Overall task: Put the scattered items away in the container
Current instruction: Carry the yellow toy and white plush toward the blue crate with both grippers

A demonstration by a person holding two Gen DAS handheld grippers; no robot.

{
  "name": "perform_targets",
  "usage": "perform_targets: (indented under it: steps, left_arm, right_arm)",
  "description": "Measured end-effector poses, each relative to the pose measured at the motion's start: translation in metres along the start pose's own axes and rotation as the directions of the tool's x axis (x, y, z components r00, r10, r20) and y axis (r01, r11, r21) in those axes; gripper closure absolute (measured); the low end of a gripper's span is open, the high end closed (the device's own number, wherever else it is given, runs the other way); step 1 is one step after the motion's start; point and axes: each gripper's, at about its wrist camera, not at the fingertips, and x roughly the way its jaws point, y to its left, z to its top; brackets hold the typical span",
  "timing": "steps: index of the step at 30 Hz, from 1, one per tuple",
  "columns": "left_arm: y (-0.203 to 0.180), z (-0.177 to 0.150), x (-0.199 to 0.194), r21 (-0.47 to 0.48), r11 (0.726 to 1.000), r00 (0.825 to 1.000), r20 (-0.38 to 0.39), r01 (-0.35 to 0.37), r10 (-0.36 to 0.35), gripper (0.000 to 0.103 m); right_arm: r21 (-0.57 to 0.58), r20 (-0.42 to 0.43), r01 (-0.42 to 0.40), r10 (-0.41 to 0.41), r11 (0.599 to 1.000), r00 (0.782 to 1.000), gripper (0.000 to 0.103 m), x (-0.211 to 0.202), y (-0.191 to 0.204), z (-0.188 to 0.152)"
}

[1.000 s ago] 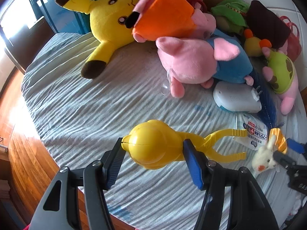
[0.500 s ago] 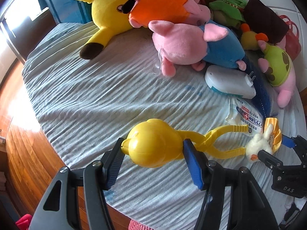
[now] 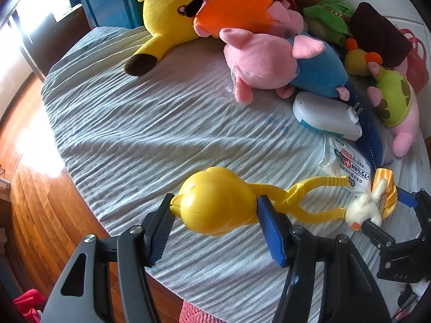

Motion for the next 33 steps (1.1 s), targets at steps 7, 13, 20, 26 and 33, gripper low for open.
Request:
perform_targets:
  steps: [7, 13, 20, 26, 33]
  left_arm:
    - [0.002, -0.002, -0.002, -0.023, 1.0, 1.0, 0.002, -0.02, 0.02, 0.043]
    - [0.005, -0.003, 0.001, -0.039, 0.999, 1.0, -0.002, -0.015, 0.015, 0.043]
    - [0.011, -0.002, -0.003, -0.045, 0.999, 1.0, 0.004, -0.011, 0.012, 0.043]
    - [0.015, 0.009, -0.03, -0.034, 0.999, 0.997, 0.074, 0.004, -0.002, 0.043]
    - [0.035, 0.019, -0.058, -0.04, 0.999, 0.991, 0.136, -0.005, 0.011, 0.043]
  right_arm:
    - [-0.019, 0.021, -0.025, 0.025, 1.0, 0.999, 0.009, -0.001, 0.006, 0.003]
    - [-0.006, 0.025, -0.038, 0.038, 0.999, 0.999, 0.001, 0.013, 0.011, 0.007]
    - [-0.003, -0.006, 0.008, -0.008, 1.0, 1.0, 0.035, 0.02, 0.015, 0.009]
    - [0.045, 0.086, -0.076, 0.071, 0.996, 0.994, 0.037, -0.026, 0.008, 0.02]
    - [0.04, 0.143, -0.085, 0.079, 0.996, 0.987, 0.037, -0.053, 0.021, 0.04]
